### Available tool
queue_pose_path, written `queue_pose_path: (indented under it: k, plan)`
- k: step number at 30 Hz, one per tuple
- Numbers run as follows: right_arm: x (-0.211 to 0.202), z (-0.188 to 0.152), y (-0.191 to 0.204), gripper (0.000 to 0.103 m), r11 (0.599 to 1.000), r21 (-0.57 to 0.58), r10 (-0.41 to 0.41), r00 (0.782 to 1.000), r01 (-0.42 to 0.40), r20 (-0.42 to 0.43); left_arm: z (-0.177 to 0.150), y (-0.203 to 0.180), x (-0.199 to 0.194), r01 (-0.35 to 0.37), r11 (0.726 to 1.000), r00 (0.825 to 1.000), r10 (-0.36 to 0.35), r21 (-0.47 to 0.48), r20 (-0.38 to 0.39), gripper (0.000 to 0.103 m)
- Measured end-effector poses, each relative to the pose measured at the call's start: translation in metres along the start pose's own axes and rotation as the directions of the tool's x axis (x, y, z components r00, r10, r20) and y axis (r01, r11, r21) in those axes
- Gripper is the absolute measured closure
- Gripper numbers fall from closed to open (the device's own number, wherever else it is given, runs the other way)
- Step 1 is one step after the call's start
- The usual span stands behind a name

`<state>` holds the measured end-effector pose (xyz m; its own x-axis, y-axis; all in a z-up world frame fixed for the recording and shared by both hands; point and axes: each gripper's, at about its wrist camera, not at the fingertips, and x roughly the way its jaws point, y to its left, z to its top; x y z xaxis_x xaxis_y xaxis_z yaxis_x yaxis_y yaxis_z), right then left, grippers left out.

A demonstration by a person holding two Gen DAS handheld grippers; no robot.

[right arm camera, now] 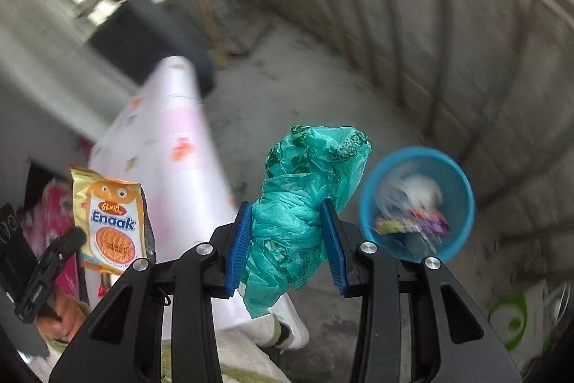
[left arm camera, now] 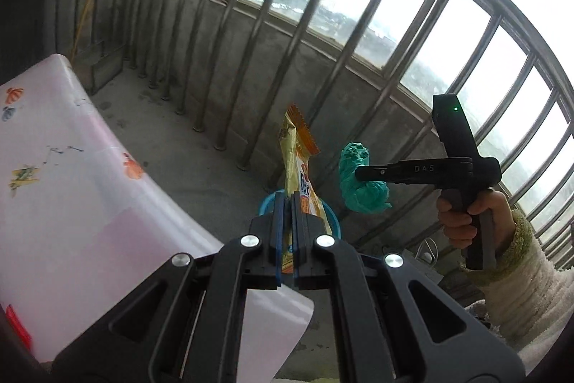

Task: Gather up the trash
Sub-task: 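Carry snack pack and teal bag over the basket and open both tools, then move both tools back over the table toward the red wrappers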

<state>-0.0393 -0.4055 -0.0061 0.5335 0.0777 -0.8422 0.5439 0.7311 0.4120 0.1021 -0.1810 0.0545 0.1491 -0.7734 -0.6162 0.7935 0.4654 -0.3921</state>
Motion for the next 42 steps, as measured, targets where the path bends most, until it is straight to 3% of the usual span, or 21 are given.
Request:
queue_pose_path:
  k: [6, 10, 12, 13, 16, 18, 21, 27, 30, 34, 37, 39, 42]
  plan:
    - [0.042, 0.01, -0.079, 0.065, 0.98, 0.181, -0.063, 0.994, 0.078, -0.084, 0.011, -0.042, 0.11, 0.044, 0.996, 0.984, -0.03, 0.08, -0.177, 0.101]
    - [0.078, 0.021, -0.121, 0.063, 0.96, 0.255, -0.088, 0.991, 0.113, -0.105, 0.019, -0.064, 0.18, 0.072, 0.991, 0.959, -0.037, 0.116, -0.281, 0.101]
    - [0.096, 0.026, -0.146, 0.057, 0.946, 0.304, -0.084, 0.99, 0.114, -0.109, 0.022, -0.07, 0.218, 0.08, 0.989, 0.945, -0.035, 0.126, -0.325, 0.101]
    - [0.11, 0.028, -0.161, 0.049, 0.935, 0.335, -0.073, 0.989, 0.112, -0.125, 0.023, -0.07, 0.231, 0.074, 0.989, 0.942, -0.028, 0.127, -0.334, 0.099]
    - [0.136, 0.028, -0.196, 0.044, 0.896, 0.403, -0.133, 0.978, 0.188, -0.161, 0.023, -0.067, 0.275, 0.054, 0.995, 0.923, -0.019, 0.08, -0.385, 0.086]
    - [0.139, 0.025, -0.203, 0.044, 0.885, 0.422, -0.142, 0.978, 0.195, -0.155, 0.025, -0.062, 0.286, 0.029, 0.999, 0.923, -0.013, 0.035, -0.385, 0.08]
    - [0.137, 0.017, -0.206, 0.044, 0.888, 0.428, -0.12, 0.984, 0.166, -0.131, 0.024, -0.055, 0.273, 0.038, 0.999, 0.937, -0.029, 0.019, -0.348, 0.071]
    - [0.117, 0.023, -0.189, 0.044, 0.911, 0.378, -0.145, 0.986, 0.167, -0.085, 0.028, -0.041, 0.24, 0.031, 0.999, 0.954, -0.027, 0.007, -0.299, 0.071]
    - [0.099, 0.031, -0.159, 0.044, 0.938, 0.319, -0.133, 0.99, 0.139, -0.043, 0.029, -0.037, 0.2, 0.025, 0.999, 0.97, -0.017, 0.031, -0.244, 0.07]
    - [0.079, 0.042, -0.091, 0.044, 0.985, 0.148, -0.085, 0.996, 0.084, 0.001, 0.024, -0.028, 0.13, -0.026, 0.998, 0.987, 0.034, 0.054, -0.16, 0.066]
    - [0.073, 0.041, -0.022, 0.043, 0.999, -0.038, -0.025, 1.0, 0.026, 0.01, 0.011, -0.015, 0.07, -0.108, 0.993, 0.99, 0.113, 0.057, -0.086, 0.065]
    - [0.073, 0.034, 0.025, 0.043, 0.986, -0.166, 0.021, 1.0, -0.021, -0.003, -0.004, 0.0, 0.026, -0.171, 0.985, 0.984, 0.172, 0.022, -0.036, 0.065]
    - [0.079, 0.014, 0.101, 0.043, 0.929, -0.354, 0.092, 0.994, -0.106, -0.057, -0.031, 0.025, -0.031, -0.254, 0.966, 0.967, 0.256, -0.055, 0.015, 0.065]
